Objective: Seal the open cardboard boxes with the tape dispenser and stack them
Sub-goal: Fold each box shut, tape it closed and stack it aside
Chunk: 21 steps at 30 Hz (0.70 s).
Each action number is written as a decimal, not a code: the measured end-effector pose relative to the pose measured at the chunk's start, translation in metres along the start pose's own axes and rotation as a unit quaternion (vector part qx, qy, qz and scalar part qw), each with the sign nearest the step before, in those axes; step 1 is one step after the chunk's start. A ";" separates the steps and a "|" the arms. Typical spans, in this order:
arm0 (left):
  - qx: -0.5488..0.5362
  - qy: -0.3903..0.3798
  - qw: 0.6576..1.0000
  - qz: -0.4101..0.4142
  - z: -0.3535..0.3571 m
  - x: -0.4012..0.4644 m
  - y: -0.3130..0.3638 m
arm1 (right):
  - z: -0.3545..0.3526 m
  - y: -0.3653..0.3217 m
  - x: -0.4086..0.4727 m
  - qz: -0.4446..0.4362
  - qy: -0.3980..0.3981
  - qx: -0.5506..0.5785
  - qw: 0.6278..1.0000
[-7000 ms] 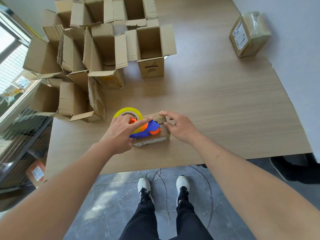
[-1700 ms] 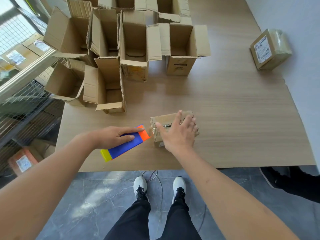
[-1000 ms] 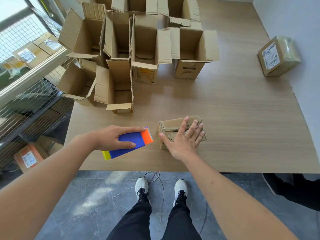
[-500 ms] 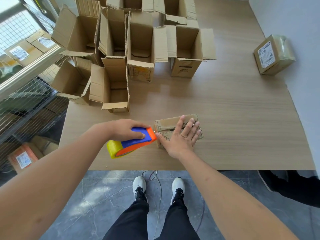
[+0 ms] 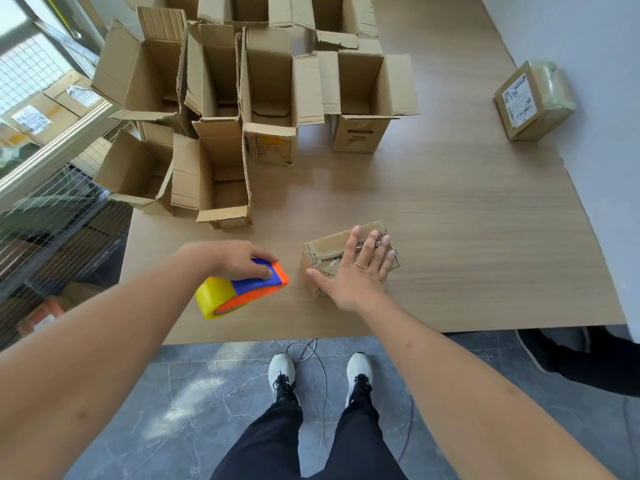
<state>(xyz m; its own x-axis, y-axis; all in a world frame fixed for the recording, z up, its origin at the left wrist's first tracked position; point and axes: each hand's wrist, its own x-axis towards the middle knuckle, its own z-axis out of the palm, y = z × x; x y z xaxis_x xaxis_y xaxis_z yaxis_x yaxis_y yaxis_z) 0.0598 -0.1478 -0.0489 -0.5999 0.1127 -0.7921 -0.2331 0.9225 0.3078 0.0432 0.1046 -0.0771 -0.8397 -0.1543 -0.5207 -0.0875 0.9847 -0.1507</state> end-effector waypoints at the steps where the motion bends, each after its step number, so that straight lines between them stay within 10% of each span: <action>1: -0.017 0.009 1.000 0.009 0.004 -0.002 -0.005 | 0.001 0.001 0.001 -0.001 0.007 -0.004 1.000; 21: -0.094 0.166 0.951 0.242 0.018 -0.057 -0.022 | -0.027 0.008 0.005 -0.259 0.002 -0.112 0.959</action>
<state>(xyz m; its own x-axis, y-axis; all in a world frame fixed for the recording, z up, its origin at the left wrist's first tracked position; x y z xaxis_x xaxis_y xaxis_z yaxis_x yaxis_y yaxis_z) 0.1130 -0.1677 -0.0197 -0.8735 0.3552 -0.3330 0.0177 0.7066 0.7074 0.0237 0.1143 -0.0585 -0.6541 -0.6283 -0.4212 -0.6066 0.7683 -0.2041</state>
